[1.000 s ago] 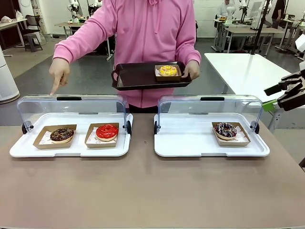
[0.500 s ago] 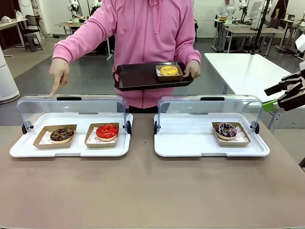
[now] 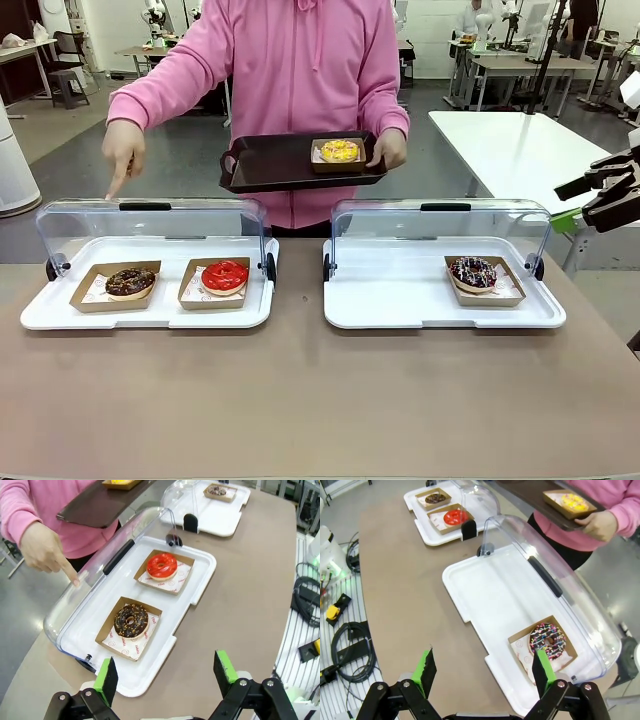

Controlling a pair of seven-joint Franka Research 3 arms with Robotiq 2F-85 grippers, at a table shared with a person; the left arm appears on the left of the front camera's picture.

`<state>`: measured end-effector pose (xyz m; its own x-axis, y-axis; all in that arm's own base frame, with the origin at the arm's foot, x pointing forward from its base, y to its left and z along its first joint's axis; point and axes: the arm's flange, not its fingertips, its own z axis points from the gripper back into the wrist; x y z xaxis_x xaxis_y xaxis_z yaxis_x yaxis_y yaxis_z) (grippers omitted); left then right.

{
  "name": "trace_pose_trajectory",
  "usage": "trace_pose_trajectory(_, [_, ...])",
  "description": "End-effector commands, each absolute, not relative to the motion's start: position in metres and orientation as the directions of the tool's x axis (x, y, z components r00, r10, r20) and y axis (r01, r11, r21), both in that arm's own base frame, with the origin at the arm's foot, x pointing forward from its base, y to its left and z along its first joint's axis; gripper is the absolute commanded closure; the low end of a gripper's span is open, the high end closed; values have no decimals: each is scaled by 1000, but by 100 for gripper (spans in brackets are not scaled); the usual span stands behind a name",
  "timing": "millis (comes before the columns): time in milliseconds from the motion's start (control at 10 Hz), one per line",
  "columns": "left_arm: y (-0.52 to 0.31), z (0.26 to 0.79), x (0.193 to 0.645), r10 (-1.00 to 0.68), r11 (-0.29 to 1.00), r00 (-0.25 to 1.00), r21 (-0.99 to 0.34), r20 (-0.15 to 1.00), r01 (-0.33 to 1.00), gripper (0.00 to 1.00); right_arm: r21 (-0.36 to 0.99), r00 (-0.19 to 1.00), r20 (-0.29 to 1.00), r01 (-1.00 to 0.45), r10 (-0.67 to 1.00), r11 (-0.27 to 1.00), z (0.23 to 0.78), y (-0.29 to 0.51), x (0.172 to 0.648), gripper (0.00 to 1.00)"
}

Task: Provide the desired donut to the person.
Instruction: Pick up and lift the Paper togo box containing the Donut pointed at by the person.

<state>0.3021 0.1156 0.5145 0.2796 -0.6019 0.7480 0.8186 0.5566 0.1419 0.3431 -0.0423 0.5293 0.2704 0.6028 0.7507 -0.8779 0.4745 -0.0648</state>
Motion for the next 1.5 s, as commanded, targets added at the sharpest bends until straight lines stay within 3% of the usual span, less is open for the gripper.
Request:
trace_pose_trajectory(0, [80, 477, 329, -763, 464, 257, 225, 594, 857, 0, -69, 266, 748, -880, 608, 471, 528, -42, 343, 0])
trace_pose_trajectory(400, [45, 416, 360, -926, 280, 211, 194, 314, 940, 0, -69, 266, 748, -880, 608, 471, 528, -42, 343, 0])
trace_pose_trajectory(800, [43, 374, 405, -955, 255, 226, 142, 193, 956, 0, -69, 266, 748, -880, 608, 471, 528, -42, 343, 0])
trace_pose_trajectory(1400, [46, 353, 447, -970, 210, 183, 171, 160, 963, 0, -69, 266, 748, -880, 608, 471, 528, -42, 343, 0])
